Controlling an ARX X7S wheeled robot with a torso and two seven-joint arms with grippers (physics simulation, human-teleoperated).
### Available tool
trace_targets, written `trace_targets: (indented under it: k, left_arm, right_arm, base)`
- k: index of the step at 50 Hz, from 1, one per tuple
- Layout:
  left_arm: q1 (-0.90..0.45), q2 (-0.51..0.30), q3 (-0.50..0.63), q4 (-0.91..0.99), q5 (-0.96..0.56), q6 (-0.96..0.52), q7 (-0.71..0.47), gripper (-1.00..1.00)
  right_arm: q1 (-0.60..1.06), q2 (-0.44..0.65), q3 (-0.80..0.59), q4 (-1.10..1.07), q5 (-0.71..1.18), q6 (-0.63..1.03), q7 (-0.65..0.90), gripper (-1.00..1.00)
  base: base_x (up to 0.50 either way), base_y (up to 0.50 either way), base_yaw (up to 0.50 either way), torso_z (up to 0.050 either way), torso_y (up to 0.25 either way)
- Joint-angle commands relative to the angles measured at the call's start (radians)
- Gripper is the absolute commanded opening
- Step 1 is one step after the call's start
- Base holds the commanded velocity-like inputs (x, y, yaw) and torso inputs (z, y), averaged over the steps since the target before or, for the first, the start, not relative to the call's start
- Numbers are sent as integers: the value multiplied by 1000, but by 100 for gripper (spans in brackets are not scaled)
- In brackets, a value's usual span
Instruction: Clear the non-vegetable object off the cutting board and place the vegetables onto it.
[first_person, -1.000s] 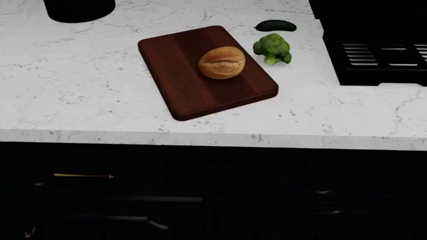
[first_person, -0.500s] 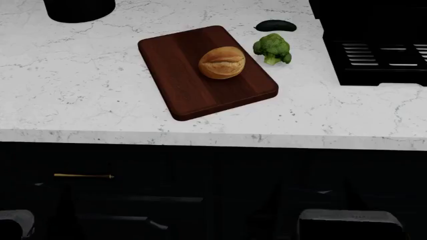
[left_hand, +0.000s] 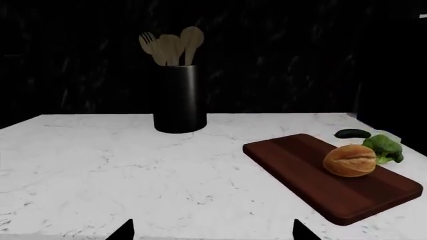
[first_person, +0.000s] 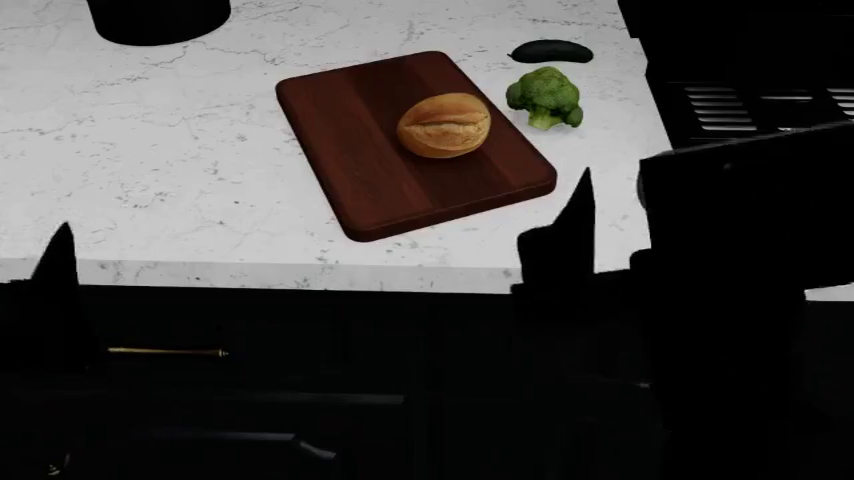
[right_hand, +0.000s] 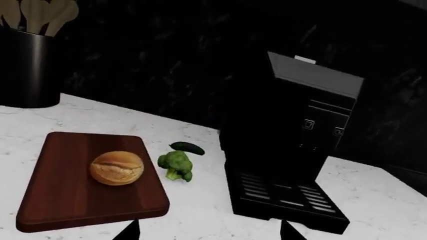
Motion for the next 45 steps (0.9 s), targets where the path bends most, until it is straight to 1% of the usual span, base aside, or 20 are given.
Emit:
trace_targets:
  k: [1, 2, 3, 4, 5, 7, 8, 9, 10, 11, 16, 17, 18, 20, 24, 26, 27, 30, 34, 45]
  left_arm:
    - [-293, -22, -53, -108, -239, -193, -77, 100]
    - [-316, -20, -47, -128, -239, -195, -63, 100]
    - [-347, -33, -16, -123, -199, -203, -40, 100]
    - [-379, -30, -13, -148, -218, -216, -42, 100]
    - [-413, -33, 2, -166, -207, -225, -34, 100]
    - [-471, -34, 28, -204, -202, -245, -11, 100]
    - [-481, -24, 14, -236, -236, -248, -18, 100]
    - [-521, -33, 45, -254, -208, -261, 10, 100]
    - [-525, -31, 40, -266, -212, -259, 10, 100]
    - [-559, -32, 46, -283, -225, -275, 9, 100]
    - [-657, -18, 43, -351, -298, -320, -29, 100]
    - [-692, 3, 33, -419, -354, -333, -57, 100]
    - [-706, 1, 47, -423, -329, -332, -42, 100]
    - [-739, 16, 52, -487, -356, -346, -49, 100]
    - [-828, 25, 103, -580, -317, -366, -3, 100]
    - [-879, 12, 174, -593, -238, -364, 70, 100]
    - [-898, 18, 181, -640, -225, -359, 86, 100]
    - [-952, 33, 205, -693, -207, -361, 118, 100]
    - [-977, 50, 205, -711, -233, -379, 109, 100]
    - [-957, 61, 188, -687, -289, -379, 78, 100]
  right_arm:
    - [317, -8, 22, 102, 127, 247, -54, 100]
    - [348, -3, 36, 166, 248, 251, 10, 100]
    - [377, 10, 20, 193, 318, 250, 59, 100]
    - [410, 22, -13, 205, 339, 248, 72, 100]
    - [433, 18, -9, 231, 364, 245, 83, 100]
    - [478, 24, -38, 268, 366, 238, 88, 100]
    - [490, 29, -55, 277, 363, 228, 81, 100]
    - [515, 37, -90, 300, 342, 213, 65, 100]
    - [524, 36, -91, 311, 344, 209, 63, 100]
    - [551, 44, -124, 323, 324, 191, 44, 100]
    - [641, 31, -170, 424, 309, 192, 16, 100]
    - [661, 18, -169, 459, 303, 185, 14, 100]
    - [672, 23, -194, 466, 291, 173, 2, 100]
    - [706, 8, -194, 506, 297, 179, -5, 100]
    - [796, 0, -262, 605, 260, 148, -64, 100]
    - [828, -6, -276, 655, 247, 131, -88, 100]
    - [848, -11, -282, 681, 241, 124, -98, 100]
    - [874, -16, -303, 715, 228, 110, -117, 100]
    - [881, -14, -324, 738, 217, 82, -144, 100]
    - [852, -4, -320, 749, 218, 54, -144, 100]
  base:
    - [0, 0, 0, 0, 0]
    - [0, 0, 0, 0, 0]
    - [0, 0, 0, 0, 0]
    - [0, 0, 0, 0, 0]
    - [0, 0, 0, 0, 0]
    - [0, 0, 0, 0, 0]
    - [0, 0, 0, 0, 0]
    - [0, 0, 0, 0, 0]
    - [0, 0, 0, 0, 0]
    - [0, 0, 0, 0, 0]
    - [0, 0, 0, 0, 0]
    - [0, 0, 0, 0, 0]
    - [0, 0, 0, 0, 0]
    - [0, 0, 0, 0, 0]
    - [0, 0, 0, 0, 0]
    - [0, 0, 0, 0, 0]
    - [0, 0, 0, 0, 0]
    - [0, 0, 0, 0, 0]
    - [375, 1, 0, 0, 0]
    - [500, -3, 0, 0, 0]
